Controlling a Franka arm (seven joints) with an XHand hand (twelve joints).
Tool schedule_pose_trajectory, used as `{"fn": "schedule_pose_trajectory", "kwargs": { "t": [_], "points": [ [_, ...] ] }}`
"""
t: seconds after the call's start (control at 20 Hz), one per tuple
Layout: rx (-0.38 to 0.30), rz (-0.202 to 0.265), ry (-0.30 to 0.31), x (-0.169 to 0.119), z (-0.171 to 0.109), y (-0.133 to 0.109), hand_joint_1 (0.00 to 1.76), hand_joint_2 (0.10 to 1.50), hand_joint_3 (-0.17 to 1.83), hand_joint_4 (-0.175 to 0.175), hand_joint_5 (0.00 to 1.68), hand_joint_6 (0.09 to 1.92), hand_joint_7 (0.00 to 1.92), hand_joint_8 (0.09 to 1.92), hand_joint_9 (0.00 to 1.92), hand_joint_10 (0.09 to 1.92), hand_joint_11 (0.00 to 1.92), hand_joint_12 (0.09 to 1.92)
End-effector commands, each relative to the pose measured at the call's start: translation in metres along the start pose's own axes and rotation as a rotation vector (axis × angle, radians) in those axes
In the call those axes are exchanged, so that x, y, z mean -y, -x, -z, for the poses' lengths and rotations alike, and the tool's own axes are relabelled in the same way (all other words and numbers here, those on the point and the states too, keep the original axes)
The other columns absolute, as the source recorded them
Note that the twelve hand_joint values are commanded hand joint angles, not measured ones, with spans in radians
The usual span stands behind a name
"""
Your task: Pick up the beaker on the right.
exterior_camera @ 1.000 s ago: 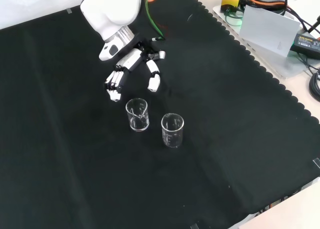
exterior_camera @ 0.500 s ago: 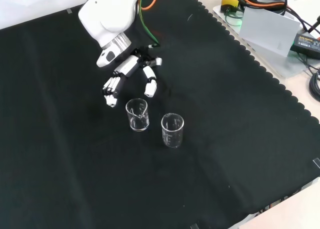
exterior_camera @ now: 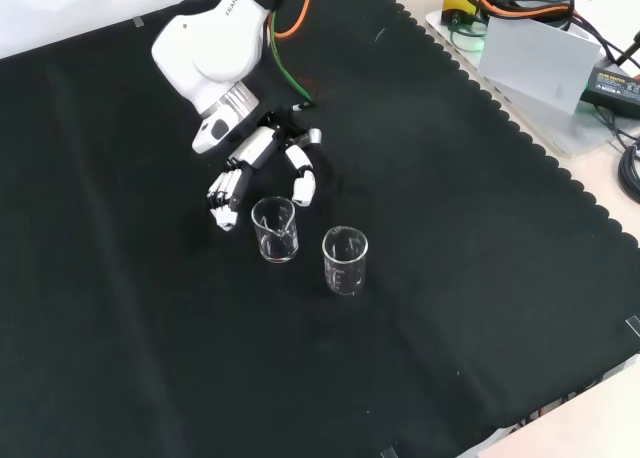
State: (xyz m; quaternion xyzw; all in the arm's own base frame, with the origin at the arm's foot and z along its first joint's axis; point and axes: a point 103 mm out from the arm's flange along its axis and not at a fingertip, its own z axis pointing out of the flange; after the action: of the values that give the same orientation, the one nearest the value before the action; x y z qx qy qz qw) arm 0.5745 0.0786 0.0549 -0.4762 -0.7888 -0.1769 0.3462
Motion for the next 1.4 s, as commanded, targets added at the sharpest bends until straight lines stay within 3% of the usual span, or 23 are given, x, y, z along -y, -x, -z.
{"fn": "schedule_pose_trajectory", "kwargs": {
  "t": [0.05, 0.8, 1.4],
  "points": [
    [-0.027, 0.033, -0.006, -0.004, -0.010, -0.003, 0.83, 0.45, 0.72, -0.066, 0.22, 0.09, 0.09, 0.58, 0.25, 0.63, 0.00, 1.16],
    [-0.107, 0.036, 0.059, -0.010, -0.025, -0.006, 0.87, 0.46, 0.70, -0.058, 0.34, 0.09, 0.18, 0.60, 0.30, 0.64, 0.00, 1.18],
    [-0.114, 0.040, 0.087, -0.014, -0.025, -0.005, 0.90, 0.47, 0.70, -0.056, 0.38, 0.09, 0.22, 0.60, 0.33, 0.63, 0.00, 1.21]
  ]
}}
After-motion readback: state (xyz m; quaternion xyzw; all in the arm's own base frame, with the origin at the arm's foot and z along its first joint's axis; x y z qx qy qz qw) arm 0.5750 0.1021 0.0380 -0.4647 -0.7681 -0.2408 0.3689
